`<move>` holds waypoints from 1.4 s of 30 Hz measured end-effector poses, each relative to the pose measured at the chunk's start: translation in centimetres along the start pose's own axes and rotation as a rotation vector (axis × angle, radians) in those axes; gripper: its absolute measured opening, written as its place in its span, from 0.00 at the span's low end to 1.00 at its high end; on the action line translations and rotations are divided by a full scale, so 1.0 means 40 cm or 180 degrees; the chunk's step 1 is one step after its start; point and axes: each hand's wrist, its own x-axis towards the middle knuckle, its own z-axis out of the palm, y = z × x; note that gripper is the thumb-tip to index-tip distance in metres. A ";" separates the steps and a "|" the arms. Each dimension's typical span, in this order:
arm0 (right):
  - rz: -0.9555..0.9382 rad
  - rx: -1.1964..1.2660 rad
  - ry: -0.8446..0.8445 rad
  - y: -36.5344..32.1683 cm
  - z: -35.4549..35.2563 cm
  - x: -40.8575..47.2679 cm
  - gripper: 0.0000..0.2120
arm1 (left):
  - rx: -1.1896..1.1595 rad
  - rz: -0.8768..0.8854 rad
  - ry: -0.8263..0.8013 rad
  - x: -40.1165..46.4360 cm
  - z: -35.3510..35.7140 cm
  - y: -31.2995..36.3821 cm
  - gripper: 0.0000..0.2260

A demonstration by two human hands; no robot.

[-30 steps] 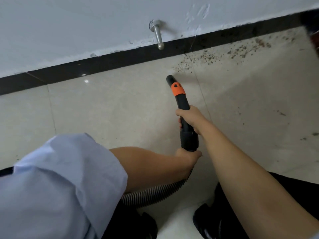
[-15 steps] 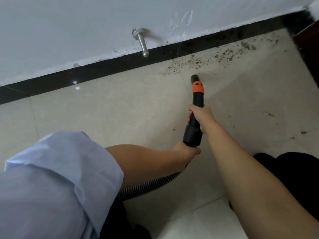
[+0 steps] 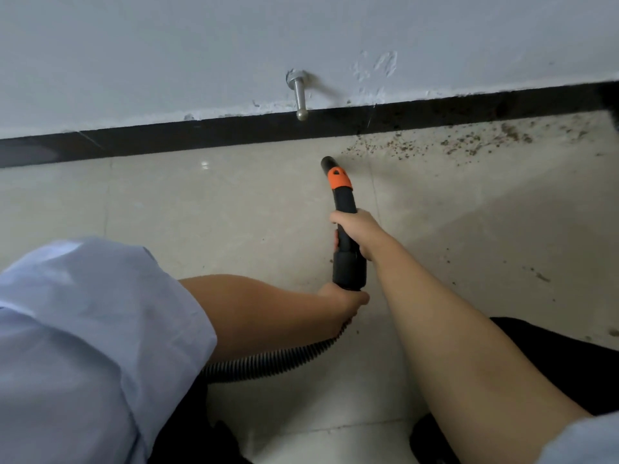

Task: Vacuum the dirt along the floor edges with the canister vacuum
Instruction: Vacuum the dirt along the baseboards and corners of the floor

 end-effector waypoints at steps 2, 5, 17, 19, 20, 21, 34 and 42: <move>-0.0039 -0.0009 -0.0030 0.000 -0.005 0.007 0.03 | -0.0034 0.0002 0.0094 -0.001 0.008 0.007 0.05; -0.0079 0.0225 0.0203 0.008 -0.046 0.016 0.05 | 0.0163 0.0043 0.0095 -0.001 0.025 0.029 0.09; 0.0080 0.0604 0.0604 0.058 -0.309 0.017 0.07 | 0.0555 0.0101 -0.0070 -0.008 0.237 0.101 0.17; 0.0079 0.0577 0.0578 0.053 -0.330 0.018 0.07 | 0.0516 0.0096 -0.0042 -0.010 0.258 0.113 0.18; 0.0092 0.0577 0.0561 0.047 -0.340 0.017 0.07 | 0.0495 0.0111 -0.0017 -0.011 0.267 0.120 0.18; 0.0105 0.0596 0.0543 0.038 -0.350 0.017 0.06 | 0.0488 0.0135 0.0000 -0.011 0.271 0.129 0.17; 0.0001 -0.0038 0.0281 -0.018 -0.335 0.065 0.05 | -0.0284 0.0403 -0.0248 0.037 0.288 0.138 0.11; -0.0129 -0.0382 0.0130 -0.014 -0.231 0.059 0.04 | -0.0576 0.0344 -0.0200 0.041 0.228 0.087 0.12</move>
